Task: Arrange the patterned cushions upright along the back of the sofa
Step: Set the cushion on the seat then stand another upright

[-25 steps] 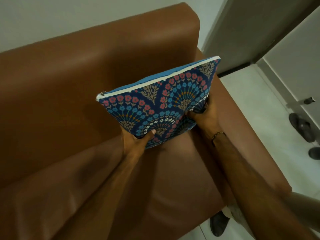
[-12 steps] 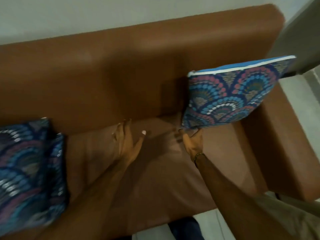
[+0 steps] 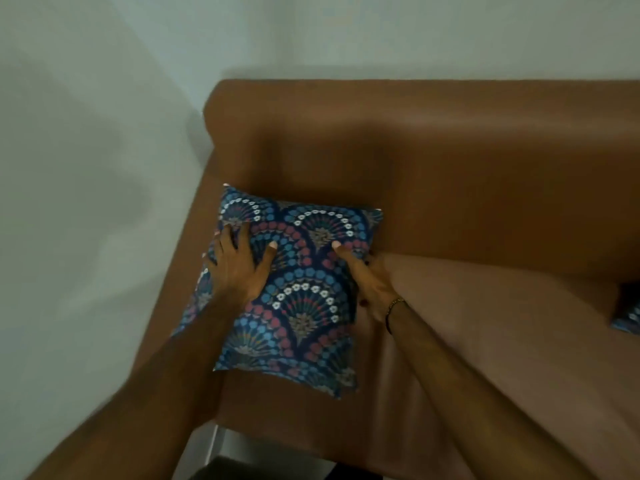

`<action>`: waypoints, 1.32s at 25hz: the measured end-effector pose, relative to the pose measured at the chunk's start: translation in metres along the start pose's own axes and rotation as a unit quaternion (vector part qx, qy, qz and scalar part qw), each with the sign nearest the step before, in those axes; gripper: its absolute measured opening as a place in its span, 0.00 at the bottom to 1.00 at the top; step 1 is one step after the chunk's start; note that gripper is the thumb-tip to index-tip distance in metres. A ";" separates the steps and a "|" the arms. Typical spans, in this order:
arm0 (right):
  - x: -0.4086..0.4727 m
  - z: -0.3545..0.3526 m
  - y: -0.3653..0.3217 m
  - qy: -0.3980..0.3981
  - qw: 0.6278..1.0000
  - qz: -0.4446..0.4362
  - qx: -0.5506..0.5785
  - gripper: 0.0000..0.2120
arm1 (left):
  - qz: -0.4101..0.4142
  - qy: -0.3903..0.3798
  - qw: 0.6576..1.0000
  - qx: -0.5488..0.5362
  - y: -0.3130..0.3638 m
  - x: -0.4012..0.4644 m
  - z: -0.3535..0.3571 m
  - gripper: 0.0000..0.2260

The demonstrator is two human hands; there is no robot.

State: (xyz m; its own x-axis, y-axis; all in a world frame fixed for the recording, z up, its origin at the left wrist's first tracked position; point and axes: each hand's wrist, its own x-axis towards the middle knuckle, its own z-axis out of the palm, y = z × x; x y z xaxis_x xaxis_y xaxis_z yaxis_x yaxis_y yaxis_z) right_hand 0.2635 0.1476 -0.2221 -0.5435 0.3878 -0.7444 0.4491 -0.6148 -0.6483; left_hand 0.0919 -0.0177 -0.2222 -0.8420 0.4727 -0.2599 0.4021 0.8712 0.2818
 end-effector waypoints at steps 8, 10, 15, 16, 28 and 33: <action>0.019 0.001 0.013 -0.019 0.999 0.024 0.009 0.27 | -0.177 -0.076 0.899 -0.393 -0.037 0.021 -0.019 0.69; 0.008 -0.022 0.012 0.004 0.999 -0.018 0.043 0.24 | -0.175 -0.057 0.882 -0.433 -0.018 0.015 -0.024 0.64; -0.033 -0.145 0.007 0.078 0.986 -0.133 0.063 0.37 | -0.087 -0.154 0.870 -0.460 0.067 -0.017 -0.007 0.37; -0.040 -0.171 0.005 0.096 0.984 -0.140 0.046 0.38 | -0.053 -0.165 0.873 -0.457 0.090 -0.024 0.002 0.34; -0.058 -0.381 0.028 0.232 0.953 -0.191 -0.048 0.40 | 0.000 -0.194 0.863 -0.466 0.260 -0.091 0.142 0.30; -0.044 -0.382 0.056 0.259 0.955 -0.141 -0.031 0.39 | 0.038 -0.165 0.884 -0.436 0.273 -0.089 0.164 0.37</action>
State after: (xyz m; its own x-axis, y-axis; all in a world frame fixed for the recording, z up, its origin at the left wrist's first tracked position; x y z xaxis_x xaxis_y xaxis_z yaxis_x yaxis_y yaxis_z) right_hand 0.5831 0.3583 -0.2865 -0.2327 0.8293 -0.5080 0.3863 -0.4006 -0.8308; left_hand 0.3357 0.1993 -0.2734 -0.6165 0.6638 -0.4233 -0.0981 0.4688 0.8779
